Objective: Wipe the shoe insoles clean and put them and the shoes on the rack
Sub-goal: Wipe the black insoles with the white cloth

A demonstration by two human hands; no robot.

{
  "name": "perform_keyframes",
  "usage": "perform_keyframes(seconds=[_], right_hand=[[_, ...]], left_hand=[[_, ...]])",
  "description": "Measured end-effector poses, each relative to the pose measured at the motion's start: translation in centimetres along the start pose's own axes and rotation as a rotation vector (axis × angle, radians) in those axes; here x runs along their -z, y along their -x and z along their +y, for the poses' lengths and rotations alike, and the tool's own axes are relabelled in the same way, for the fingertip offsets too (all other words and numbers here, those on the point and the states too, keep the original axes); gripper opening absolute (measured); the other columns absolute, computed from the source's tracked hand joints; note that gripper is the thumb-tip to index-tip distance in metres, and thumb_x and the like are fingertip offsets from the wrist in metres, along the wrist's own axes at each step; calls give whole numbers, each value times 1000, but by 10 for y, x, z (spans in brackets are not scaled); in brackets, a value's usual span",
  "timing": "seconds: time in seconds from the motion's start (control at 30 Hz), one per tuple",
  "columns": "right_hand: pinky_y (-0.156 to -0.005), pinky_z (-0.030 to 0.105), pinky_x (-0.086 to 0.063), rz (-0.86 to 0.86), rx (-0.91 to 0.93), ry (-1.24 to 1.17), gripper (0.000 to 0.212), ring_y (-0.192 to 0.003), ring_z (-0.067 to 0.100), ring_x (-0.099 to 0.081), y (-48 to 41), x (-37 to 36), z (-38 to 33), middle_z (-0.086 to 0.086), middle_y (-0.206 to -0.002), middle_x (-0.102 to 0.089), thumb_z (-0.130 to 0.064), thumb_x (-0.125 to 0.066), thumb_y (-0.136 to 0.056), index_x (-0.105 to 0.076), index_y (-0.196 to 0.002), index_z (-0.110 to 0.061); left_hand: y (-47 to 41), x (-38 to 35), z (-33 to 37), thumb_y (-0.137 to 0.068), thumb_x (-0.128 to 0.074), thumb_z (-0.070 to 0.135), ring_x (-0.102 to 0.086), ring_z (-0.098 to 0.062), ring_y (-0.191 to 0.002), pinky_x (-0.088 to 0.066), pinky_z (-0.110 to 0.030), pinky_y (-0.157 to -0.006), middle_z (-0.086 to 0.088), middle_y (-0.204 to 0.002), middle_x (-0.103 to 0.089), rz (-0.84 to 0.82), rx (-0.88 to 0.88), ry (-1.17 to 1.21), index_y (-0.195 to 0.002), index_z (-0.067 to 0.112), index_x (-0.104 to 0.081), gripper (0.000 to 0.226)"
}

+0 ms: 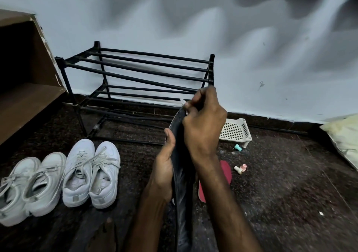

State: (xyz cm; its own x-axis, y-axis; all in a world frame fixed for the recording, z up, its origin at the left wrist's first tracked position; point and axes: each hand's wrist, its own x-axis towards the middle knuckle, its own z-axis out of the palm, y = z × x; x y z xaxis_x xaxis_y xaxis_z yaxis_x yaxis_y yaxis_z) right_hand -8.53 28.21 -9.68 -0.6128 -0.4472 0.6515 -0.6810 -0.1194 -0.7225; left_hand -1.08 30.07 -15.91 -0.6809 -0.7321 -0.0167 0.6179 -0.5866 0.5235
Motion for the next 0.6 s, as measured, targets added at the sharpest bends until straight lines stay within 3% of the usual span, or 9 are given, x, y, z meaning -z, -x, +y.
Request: perform_keyframes(seconds=[0.07, 0.2, 0.27, 0.37, 0.47, 0.6], right_hand=[[-62, 41, -53, -39, 73, 8, 36, -69, 14, -62, -9, -5, -5, -12, -70, -52, 16, -60, -75, -49, -85, -16], [-64, 43, -52, -42, 41, 24, 34, -72, 20, -61, 4, -2, 13, -6, -74, -55, 15, -58, -78, -48, -86, -16], [-65, 38, -51, -2, -14, 43, 37, -69, 19, -60, 17, 2, 19, -5, -73, -57, 16, -61, -77, -47, -85, -17], [-65, 35, -50, 21, -47, 65, 38, -67, 17, -59, 21, 4, 13, -4, -73, -58, 16, -61, -75, -46, -85, -19], [-66, 40, -52, 14, -5, 25, 33, -69, 20, -61, 12, 0, 4, -1, -75, -58, 15, -59, -76, -49, -87, -13], [-64, 37, -52, 12, 112, -12, 32, -70, 20, -62, 12, -5, -5, 0, -76, -59, 16, -60, -77, -51, -89, -11]], left_hand=[[-5, 3, 0, -92, -43, 57, -55, -26, -127, -50, -37, -98, -16, -138, -56, -11, -6, 25, -134, 12, -59, 63], [-7, -2, 6, -94, -49, 55, -32, -25, -144, -25, -41, -119, -10, -156, -34, -38, -45, 14, -152, 17, -31, 72], [-5, 0, 5, -92, -55, 53, -35, -26, -142, -34, -40, -114, -13, -156, -34, -73, -19, 74, -154, 15, -26, 78], [-1, -5, 2, -95, -48, 51, -50, -26, -132, -49, -37, -98, -15, -146, -48, -112, -8, 106, -150, 12, -35, 68], [0, -10, 8, -99, -33, 50, -53, -24, -129, -52, -35, -93, -12, -147, -47, -94, -80, 61, -152, 16, -31, 64], [2, -11, 18, -98, -32, 52, -51, -25, -131, -51, -35, -96, -14, -146, -49, -89, -99, 64, -151, 11, -33, 67]])
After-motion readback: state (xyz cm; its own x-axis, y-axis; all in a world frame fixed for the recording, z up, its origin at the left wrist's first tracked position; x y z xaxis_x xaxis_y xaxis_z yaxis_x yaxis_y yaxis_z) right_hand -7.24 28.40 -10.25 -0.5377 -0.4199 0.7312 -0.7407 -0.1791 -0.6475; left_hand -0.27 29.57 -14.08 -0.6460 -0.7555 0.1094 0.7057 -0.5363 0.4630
